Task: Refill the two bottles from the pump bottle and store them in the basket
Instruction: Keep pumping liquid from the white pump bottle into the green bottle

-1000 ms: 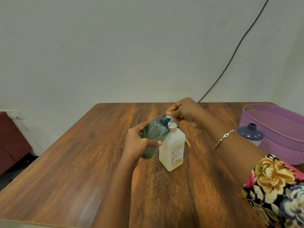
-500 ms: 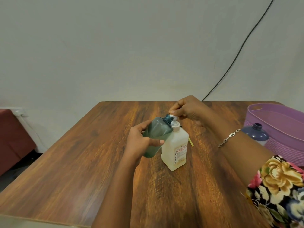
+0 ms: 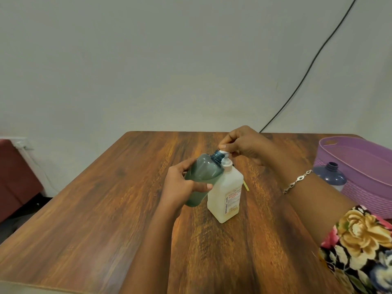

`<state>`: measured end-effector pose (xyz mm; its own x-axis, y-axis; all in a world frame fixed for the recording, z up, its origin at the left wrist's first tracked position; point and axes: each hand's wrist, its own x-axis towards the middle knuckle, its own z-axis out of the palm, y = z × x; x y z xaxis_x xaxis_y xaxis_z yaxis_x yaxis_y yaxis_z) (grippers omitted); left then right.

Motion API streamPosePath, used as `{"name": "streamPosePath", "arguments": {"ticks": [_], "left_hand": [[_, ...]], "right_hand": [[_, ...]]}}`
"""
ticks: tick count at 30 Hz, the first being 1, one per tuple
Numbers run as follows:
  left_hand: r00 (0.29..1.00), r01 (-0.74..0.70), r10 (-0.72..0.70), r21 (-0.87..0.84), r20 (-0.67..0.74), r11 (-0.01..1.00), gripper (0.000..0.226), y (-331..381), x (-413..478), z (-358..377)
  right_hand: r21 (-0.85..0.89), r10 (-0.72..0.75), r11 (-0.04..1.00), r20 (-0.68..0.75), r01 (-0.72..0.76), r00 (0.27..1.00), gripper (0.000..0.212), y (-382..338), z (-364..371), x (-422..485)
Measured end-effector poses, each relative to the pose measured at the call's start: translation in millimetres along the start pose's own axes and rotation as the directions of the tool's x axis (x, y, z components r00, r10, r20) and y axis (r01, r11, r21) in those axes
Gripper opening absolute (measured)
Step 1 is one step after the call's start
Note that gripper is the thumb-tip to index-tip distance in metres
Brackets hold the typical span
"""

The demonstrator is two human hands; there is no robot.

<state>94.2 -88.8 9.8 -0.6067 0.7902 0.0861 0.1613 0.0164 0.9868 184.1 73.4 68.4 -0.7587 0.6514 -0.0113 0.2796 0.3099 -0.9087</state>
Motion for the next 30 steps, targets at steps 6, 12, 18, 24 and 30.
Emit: {"name": "streamPosePath", "arguments": {"ticks": [6,12,18,24,30], "left_hand": [[1.000,0.018,-0.018,-0.007,-0.009,1.000,0.072,-9,-1,0],[1.000,-0.009,0.008,-0.022,-0.022,1.000,0.072,-2,0,2],[1.000,0.003,-0.004,-0.020,-0.016,1.000,0.071,-8,-1,2],[0.999,0.013,-0.016,-0.077,-0.038,0.997,0.072,-9,-2,5],[0.999,0.012,-0.015,-0.066,-0.051,0.998,0.074,-9,-4,7]], "right_hand": [[-0.074,-0.031,0.997,-0.021,0.029,0.999,0.012,3,9,-4],[-0.057,-0.011,0.998,0.017,0.012,1.000,0.010,-10,-4,-5],[-0.142,-0.002,0.990,-0.004,0.001,1.000,0.014,-2,6,-2],[-0.078,-0.165,0.985,-0.166,0.153,0.972,0.007,9,11,-13],[-0.235,-0.395,0.917,-0.426,0.323,0.814,0.006,22,28,-19]]}}
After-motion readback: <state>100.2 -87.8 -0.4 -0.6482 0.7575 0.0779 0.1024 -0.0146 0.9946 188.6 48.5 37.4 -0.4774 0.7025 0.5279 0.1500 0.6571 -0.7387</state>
